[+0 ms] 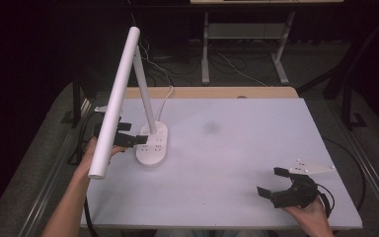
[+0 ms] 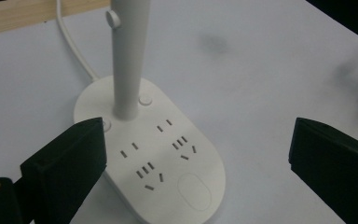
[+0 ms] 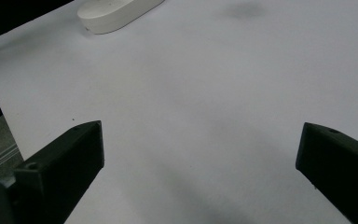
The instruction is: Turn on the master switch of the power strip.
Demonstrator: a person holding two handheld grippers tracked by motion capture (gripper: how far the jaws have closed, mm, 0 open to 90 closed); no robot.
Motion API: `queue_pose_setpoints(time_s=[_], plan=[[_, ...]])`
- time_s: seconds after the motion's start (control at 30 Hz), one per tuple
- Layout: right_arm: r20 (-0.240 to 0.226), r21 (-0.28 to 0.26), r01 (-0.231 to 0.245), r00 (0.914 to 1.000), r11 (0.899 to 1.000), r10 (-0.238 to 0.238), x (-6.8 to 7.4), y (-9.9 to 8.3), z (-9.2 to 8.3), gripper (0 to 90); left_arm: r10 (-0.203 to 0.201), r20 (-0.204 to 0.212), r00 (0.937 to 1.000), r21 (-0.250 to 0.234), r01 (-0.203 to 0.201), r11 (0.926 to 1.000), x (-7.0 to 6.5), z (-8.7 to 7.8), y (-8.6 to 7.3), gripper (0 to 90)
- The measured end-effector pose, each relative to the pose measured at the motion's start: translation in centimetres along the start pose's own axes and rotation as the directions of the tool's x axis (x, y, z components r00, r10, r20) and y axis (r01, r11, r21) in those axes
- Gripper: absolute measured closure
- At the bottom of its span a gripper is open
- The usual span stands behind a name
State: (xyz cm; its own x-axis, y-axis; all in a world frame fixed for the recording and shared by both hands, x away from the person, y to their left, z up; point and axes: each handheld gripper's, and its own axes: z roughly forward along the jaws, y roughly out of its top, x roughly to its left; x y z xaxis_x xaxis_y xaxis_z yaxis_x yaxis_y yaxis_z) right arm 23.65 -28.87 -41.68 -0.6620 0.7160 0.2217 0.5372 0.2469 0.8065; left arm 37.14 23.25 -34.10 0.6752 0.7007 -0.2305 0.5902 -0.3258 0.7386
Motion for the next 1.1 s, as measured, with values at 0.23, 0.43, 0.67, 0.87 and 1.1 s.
queue_pose_setpoints(time_s=[0.23, 0.43, 0.67, 0.87, 1.1], plan=[[-0.002, 0.003, -0.002, 1.0000, 1.000, 0.002, -0.1, 0.0, 0.0, 0.4, 0.004, -0.025, 0.9997, 0.010, -0.004, 0.9999, 1.0, 0.2, 0.6, 3.6], [0.000, 0.002, -0.009, 1.0000, 1.000, 0.009, -0.1, -0.1, -0.1, 0.4, -0.022, -0.032, 0.9993, 0.004, 0.022, 0.9998, 2.1, 0.4, 0.7, 6.3], [0.001, 0.006, -0.004, 1.0000, 1.000, 0.004, -0.1, -0.1, -0.1, 0.4, -0.062, -0.047, 0.9970, -0.021, 0.061, 0.9979, 3.1, 0.8, 0.5, 9.2], [0.003, 0.006, -0.003, 1.0000, 1.000, 0.003, -0.2, -0.1, -0.1, 0.4, -0.078, -0.046, 0.9959, -0.025, 0.077, 0.9967, 3.9, 1.2, 0.5, 13.6], [0.002, 0.008, -0.008, 1.0000, 1.000, 0.008, -0.2, -0.2, -0.1, 0.4, -0.111, -0.065, 0.9917, -0.048, 0.108, 0.9930, 4.3, 1.5, 0.4, 22.0]])
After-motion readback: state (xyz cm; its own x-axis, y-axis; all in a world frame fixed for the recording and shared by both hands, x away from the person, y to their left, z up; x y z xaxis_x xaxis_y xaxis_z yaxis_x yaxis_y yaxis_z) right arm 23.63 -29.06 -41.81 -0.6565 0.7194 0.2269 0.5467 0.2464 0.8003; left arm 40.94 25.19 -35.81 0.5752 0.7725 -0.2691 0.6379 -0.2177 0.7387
